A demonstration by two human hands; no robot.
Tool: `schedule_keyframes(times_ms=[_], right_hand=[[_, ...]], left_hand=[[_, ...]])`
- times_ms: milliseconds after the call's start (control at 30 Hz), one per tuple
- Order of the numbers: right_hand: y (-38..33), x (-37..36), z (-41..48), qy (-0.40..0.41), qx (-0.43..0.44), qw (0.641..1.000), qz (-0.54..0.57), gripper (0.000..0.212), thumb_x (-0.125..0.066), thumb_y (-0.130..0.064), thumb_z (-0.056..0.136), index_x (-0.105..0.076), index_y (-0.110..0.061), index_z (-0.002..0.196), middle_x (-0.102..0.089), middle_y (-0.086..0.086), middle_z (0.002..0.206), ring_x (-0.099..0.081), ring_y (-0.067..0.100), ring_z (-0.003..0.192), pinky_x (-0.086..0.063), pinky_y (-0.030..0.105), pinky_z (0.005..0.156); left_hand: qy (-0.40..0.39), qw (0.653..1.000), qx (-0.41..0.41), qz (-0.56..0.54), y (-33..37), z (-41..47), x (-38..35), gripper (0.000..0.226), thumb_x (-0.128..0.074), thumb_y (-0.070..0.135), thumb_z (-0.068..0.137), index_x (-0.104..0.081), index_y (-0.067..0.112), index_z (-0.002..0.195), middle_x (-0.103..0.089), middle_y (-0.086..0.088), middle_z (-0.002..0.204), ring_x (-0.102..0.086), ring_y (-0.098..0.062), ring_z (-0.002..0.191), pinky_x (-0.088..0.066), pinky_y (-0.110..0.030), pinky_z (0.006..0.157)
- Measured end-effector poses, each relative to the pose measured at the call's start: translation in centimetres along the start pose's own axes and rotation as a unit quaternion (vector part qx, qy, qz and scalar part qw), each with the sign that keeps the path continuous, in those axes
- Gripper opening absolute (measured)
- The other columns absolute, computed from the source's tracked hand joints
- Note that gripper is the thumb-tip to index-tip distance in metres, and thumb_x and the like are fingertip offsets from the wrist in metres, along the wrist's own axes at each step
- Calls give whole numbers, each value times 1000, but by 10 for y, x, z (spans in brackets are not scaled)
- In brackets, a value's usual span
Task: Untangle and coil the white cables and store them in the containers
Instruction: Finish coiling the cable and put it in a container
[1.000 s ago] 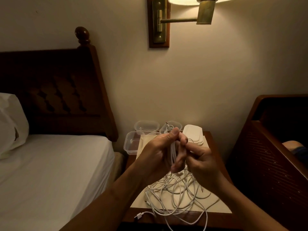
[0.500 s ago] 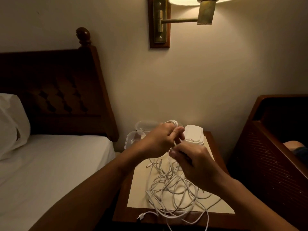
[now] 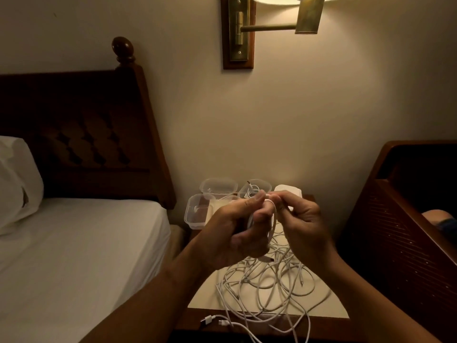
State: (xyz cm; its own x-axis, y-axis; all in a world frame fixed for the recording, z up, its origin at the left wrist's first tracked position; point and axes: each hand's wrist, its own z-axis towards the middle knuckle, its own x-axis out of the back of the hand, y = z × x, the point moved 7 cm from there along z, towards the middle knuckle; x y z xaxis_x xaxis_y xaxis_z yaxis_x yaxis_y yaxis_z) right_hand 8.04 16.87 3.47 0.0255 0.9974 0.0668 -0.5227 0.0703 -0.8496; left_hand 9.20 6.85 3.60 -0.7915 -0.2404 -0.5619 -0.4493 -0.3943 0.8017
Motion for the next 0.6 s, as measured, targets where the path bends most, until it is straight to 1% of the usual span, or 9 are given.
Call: schedule_keyframes(times_ms=[67,133,167,233,300,400,533,567,600], right_hand=[[6,-9,-6,-13,-33,999,3,27,-49,-2,103,-73,-14,98,-71,-4,84,-64,7,83,-50,20,73],[15,-16,-13,-30,-49,998,-19,34,-48,-5,102,-73,-26,92,-69,1,82,-63,18,79,-53,29,70],[21,-18,-17,-36,-65,997,-36,34,-49,-6,102,-73,-26,90,-68,3,82,-62,22,78,-54,34,68],[31,-18,-26,-56,-99,990,-78,30,-51,-3,101,-73,-23,91,-67,0,79,-61,17,71,-54,34,64],[31,-21,-33,-100,-82,977,-172,27,-53,-4,100,-71,-23,94,-66,-7,79,-62,11,71,-56,37,64],[21,-23,-39,-139,-26,947,-289,18,-57,-15,100,-70,-23,110,-66,-16,92,-63,7,82,-54,29,70],[-6,-10,-32,-116,36,943,-310,9,-62,-18,98,-70,-21,97,-67,-12,86,-63,7,74,-51,24,61],[-13,-7,-30,-111,55,943,-309,9,-63,-19,97,-71,-21,94,-66,-12,83,-62,7,72,-49,21,59],[-20,-3,-27,-103,75,942,-310,8,-65,-19,96,-71,-19,92,-66,-13,80,-61,6,70,-47,19,57]], left_hand=[[30,998,-51,-32,4,2,0,40,-30,35,110,-51,11,85,-36,0,44,-29,-12,36,-35,-21,45],[88,991,-96,-24,11,5,7,41,-32,34,111,-54,9,87,-50,-4,49,-43,-12,38,-42,-22,50],[116,987,-111,-11,15,5,9,40,-34,33,110,-56,9,88,-58,-7,55,-53,-14,44,-47,-24,55],[161,979,-122,29,21,7,14,38,-38,34,108,-59,7,91,-70,-16,75,-70,-24,65,-58,-32,68],[202,962,-118,142,28,9,19,39,-39,34,106,-57,1,99,-74,-24,94,-74,-35,85,-61,-40,80],[263,889,-101,360,34,12,29,39,-39,25,110,-57,-9,105,-74,-25,100,-75,-35,93,-61,-43,86],[246,710,0,659,35,16,33,38,-45,29,109,-65,4,89,-67,-6,80,-67,-20,71,-56,-42,69],[226,695,35,681,33,16,35,40,-44,31,109,-64,5,86,-65,-6,78,-66,-22,67,-55,-42,65],[205,710,63,671,29,15,37,44,-41,34,110,-63,5,87,-66,-8,76,-66,-23,64,-54,-41,62]])
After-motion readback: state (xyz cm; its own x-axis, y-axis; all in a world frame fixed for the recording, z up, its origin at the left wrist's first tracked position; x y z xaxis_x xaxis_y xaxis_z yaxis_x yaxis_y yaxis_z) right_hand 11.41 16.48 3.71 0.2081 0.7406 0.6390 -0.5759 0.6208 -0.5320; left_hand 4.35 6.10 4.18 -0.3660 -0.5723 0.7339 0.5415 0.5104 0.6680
